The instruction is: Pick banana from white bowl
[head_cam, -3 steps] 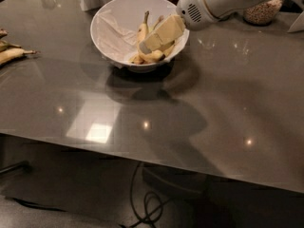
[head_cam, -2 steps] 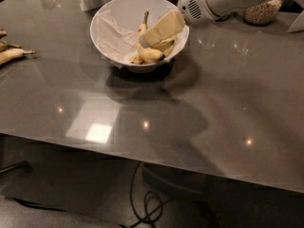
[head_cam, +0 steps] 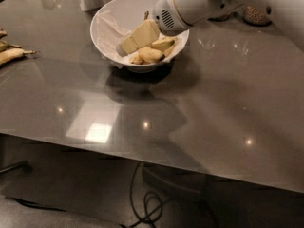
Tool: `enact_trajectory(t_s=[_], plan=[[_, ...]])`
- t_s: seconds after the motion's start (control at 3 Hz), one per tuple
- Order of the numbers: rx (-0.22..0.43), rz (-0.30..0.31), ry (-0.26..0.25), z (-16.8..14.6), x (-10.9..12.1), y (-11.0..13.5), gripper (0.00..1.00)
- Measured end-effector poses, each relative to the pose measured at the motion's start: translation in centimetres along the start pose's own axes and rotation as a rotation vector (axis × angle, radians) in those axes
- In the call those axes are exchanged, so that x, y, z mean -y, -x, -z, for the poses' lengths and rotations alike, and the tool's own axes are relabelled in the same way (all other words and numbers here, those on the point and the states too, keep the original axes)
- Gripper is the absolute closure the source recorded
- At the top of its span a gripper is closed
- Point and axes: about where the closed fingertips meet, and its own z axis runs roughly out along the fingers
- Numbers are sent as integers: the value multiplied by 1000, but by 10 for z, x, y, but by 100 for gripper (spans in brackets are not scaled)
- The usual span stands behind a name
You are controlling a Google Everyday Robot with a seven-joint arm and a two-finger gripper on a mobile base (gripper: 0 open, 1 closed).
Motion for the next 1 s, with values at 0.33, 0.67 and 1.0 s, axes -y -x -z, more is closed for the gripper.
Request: enact_trajectory(t_s=[0.33, 0.67, 1.0], plan=[[-35, 5, 25, -23, -16, 0, 19], [-57, 21, 7, -35, -21, 1, 33], [-68, 29, -4, -41, -23, 2, 33]])
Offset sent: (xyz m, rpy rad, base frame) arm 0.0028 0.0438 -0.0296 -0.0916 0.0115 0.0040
